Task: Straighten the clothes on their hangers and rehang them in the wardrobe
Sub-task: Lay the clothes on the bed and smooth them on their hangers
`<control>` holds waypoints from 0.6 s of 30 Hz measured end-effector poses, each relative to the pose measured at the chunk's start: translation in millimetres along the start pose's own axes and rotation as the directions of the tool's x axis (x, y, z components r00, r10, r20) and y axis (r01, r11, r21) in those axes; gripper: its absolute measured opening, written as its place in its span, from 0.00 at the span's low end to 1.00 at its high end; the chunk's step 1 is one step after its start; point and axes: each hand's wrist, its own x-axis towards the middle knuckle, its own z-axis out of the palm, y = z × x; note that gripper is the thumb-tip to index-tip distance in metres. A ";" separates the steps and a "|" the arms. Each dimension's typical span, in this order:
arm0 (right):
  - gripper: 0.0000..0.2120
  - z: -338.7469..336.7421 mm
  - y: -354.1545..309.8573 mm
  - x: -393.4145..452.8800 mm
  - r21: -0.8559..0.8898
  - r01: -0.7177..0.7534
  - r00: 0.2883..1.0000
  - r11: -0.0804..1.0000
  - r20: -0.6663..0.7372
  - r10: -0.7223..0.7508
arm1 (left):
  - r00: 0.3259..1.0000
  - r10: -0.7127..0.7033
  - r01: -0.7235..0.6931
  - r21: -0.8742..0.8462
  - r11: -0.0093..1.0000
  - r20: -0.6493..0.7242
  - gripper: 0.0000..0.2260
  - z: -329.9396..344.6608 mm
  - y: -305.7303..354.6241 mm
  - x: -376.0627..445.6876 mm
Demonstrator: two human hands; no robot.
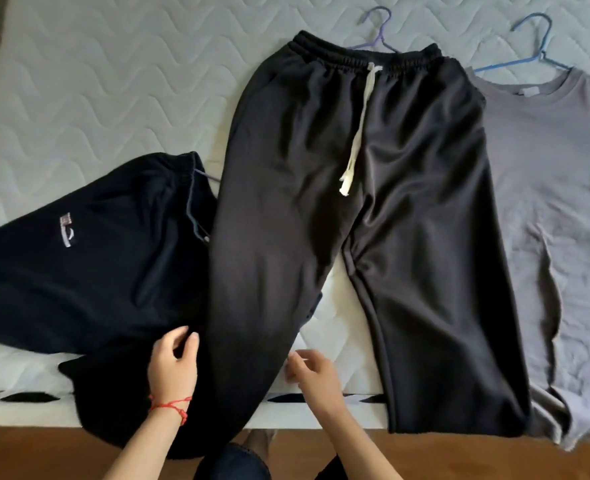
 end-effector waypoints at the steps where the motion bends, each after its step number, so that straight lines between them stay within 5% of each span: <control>1: 0.13 12.5 -2.7 -4.5 0.100 -0.019 1.000 0.995 0.016 0.017 | 0.998 0.055 -0.056 0.026 0.998 0.037 0.11 -4.4 -4.7 2.3; 4: 0.20 37.7 -8.4 -19.2 0.346 -0.013 1.000 0.938 -0.018 0.020 | 0.977 0.133 -0.141 0.038 0.989 0.166 0.09 -12.6 -7.9 10.2; 7: 0.09 62.0 -3.1 -30.2 0.324 0.082 0.990 0.943 -0.138 -0.039 | 0.945 0.238 -0.271 0.134 0.953 0.223 0.12 -19.4 -8.5 23.6; 10: 0.10 76.2 -1.8 -33.3 0.278 0.037 0.975 0.960 -0.220 0.026 | 0.919 0.356 -0.395 0.385 0.834 0.171 0.20 -25.9 -11.0 39.3; 14: 0.05 76.7 -0.5 -28.0 0.293 0.008 0.980 0.956 -0.194 0.051 | 0.830 0.446 -0.558 0.478 0.679 0.336 0.12 -26.7 -18.8 46.8; 18: 0.15 72.1 11.6 -21.5 0.302 0.006 0.973 0.953 -0.220 0.063 | 0.767 0.521 -0.641 0.479 0.600 0.375 0.11 -30.7 -34.5 46.3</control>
